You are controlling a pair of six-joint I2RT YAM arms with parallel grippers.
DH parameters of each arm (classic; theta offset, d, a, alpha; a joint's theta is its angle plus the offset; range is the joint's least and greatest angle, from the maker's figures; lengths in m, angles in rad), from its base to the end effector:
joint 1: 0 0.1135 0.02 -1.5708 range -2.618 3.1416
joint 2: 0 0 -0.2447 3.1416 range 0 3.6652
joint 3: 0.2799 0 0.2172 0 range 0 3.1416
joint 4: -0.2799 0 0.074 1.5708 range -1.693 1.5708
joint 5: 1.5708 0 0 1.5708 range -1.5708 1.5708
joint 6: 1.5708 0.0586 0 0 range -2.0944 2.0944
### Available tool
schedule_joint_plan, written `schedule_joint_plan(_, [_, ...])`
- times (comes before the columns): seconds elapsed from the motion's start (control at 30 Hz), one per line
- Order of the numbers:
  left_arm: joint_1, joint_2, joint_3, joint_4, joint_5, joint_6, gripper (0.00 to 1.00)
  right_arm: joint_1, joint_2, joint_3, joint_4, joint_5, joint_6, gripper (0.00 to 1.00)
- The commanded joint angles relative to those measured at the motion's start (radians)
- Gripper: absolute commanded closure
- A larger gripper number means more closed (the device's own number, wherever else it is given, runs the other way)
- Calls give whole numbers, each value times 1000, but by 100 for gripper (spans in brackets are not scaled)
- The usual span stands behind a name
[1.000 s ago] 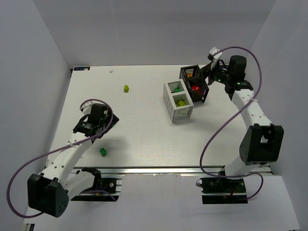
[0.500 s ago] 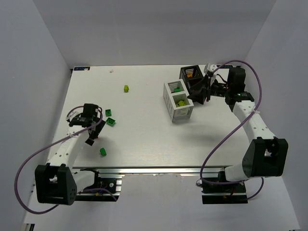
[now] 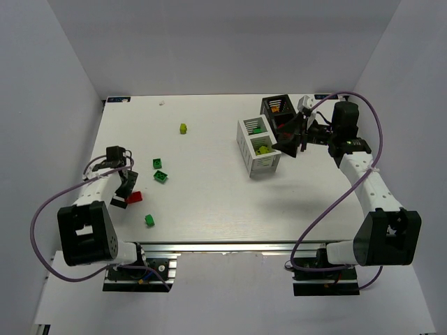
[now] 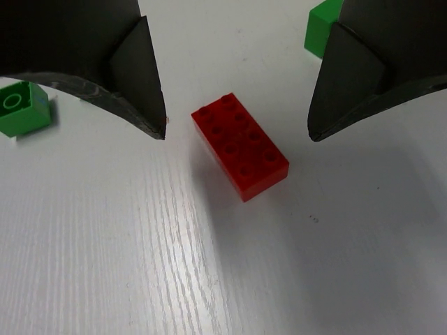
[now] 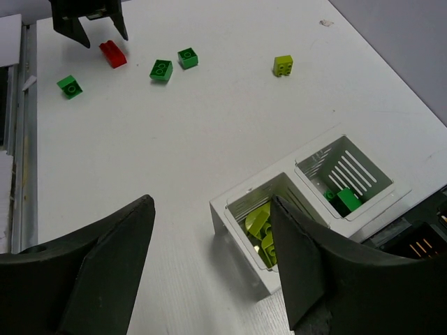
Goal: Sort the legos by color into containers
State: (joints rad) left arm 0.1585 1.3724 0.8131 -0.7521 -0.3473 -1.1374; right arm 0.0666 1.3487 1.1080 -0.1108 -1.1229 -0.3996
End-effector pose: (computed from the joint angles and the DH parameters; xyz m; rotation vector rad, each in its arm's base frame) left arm 0.2078 0.0534 0.1687 -1.7040 2.1473 0.2562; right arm 0.2723 0.0711 0.3265 -1.0814 1.4314 0.8287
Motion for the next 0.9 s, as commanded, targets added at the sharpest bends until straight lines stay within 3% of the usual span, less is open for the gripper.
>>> schedule_joint_plan(0.0, [19,40,29,60,13,-12,9,-4,-26,-2,5,-23,11,28])
schedule_joint_plan(0.33, [55,131,31,119,25,-13,27,-4,-28,1,10,-9,28,28])
schedule_joint_plan(0.6, [56,146,26,134,34,4,50,-4,-29,1,10,-3,30,28])
schedule_joint_plan(0.7, [56,142,23,146,57,19,61,-4,-29,1,8,-2,28,28])
schedule_joint_plan(0.87, [55,76,17,213,189,123,90,-4,-33,9,10,3,30,28])
